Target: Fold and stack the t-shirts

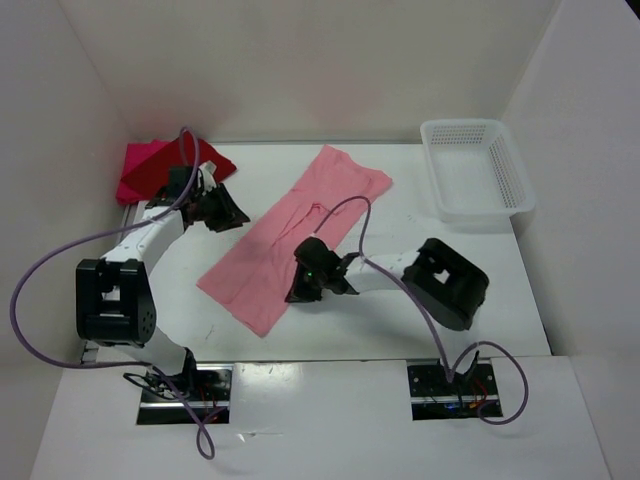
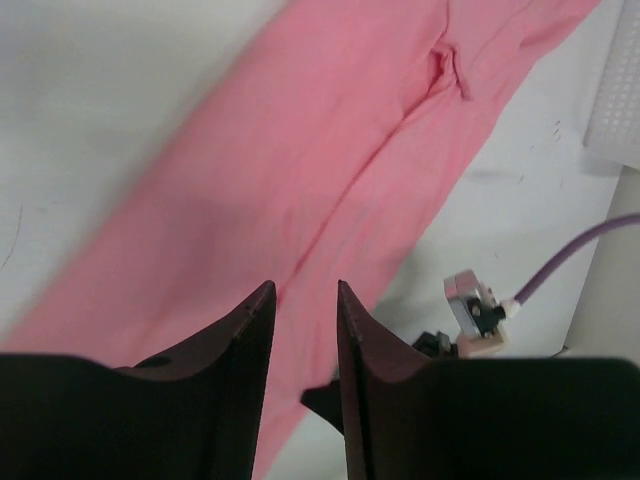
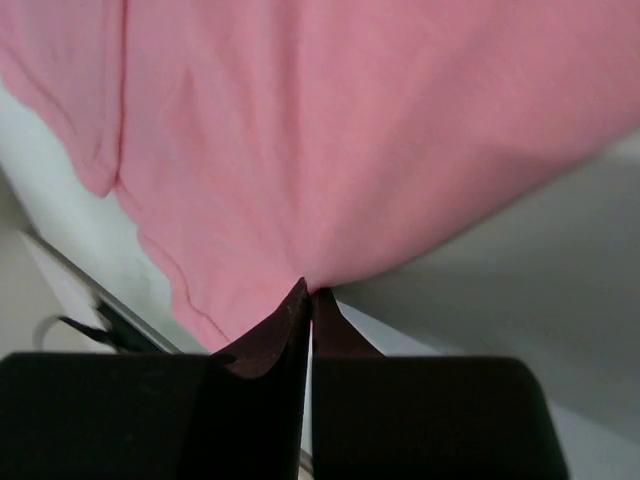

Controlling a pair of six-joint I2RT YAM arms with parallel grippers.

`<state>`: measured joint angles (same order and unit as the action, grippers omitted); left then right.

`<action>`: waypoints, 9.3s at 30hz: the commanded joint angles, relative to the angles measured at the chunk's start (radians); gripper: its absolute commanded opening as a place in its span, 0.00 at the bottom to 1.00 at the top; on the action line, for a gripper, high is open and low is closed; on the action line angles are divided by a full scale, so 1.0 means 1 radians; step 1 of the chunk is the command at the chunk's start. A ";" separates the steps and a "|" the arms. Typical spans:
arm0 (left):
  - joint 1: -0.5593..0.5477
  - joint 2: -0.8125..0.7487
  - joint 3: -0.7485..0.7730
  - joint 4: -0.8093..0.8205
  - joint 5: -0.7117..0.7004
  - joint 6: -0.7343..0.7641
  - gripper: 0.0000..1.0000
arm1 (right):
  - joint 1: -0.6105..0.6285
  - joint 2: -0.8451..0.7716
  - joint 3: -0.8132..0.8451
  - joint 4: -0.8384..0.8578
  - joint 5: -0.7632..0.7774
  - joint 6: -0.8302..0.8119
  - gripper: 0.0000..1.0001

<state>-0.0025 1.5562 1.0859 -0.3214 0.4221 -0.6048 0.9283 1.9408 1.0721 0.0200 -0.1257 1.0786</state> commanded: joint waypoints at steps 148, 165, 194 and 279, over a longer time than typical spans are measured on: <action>-0.352 -0.473 -0.274 -0.240 -0.083 -0.345 0.00 | -0.550 -0.759 -0.240 -0.657 -0.209 -0.340 0.00; -0.176 0.146 0.086 0.076 -0.180 -0.216 0.00 | -0.648 -0.096 0.336 -0.494 -0.163 -0.545 0.00; -0.310 0.062 -0.010 0.260 -0.128 -0.254 0.34 | -0.582 -0.072 0.430 -0.505 -0.181 -0.560 0.03; -0.252 0.025 -0.393 0.275 -0.218 -0.201 0.25 | -0.479 -0.299 -0.279 -0.212 -0.046 -0.301 0.36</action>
<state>-0.2623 1.5517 0.6998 -0.0650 0.2028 -0.8158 0.4515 1.6363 0.8192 -0.2092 -0.1867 0.7753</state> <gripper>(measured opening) 0.261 0.379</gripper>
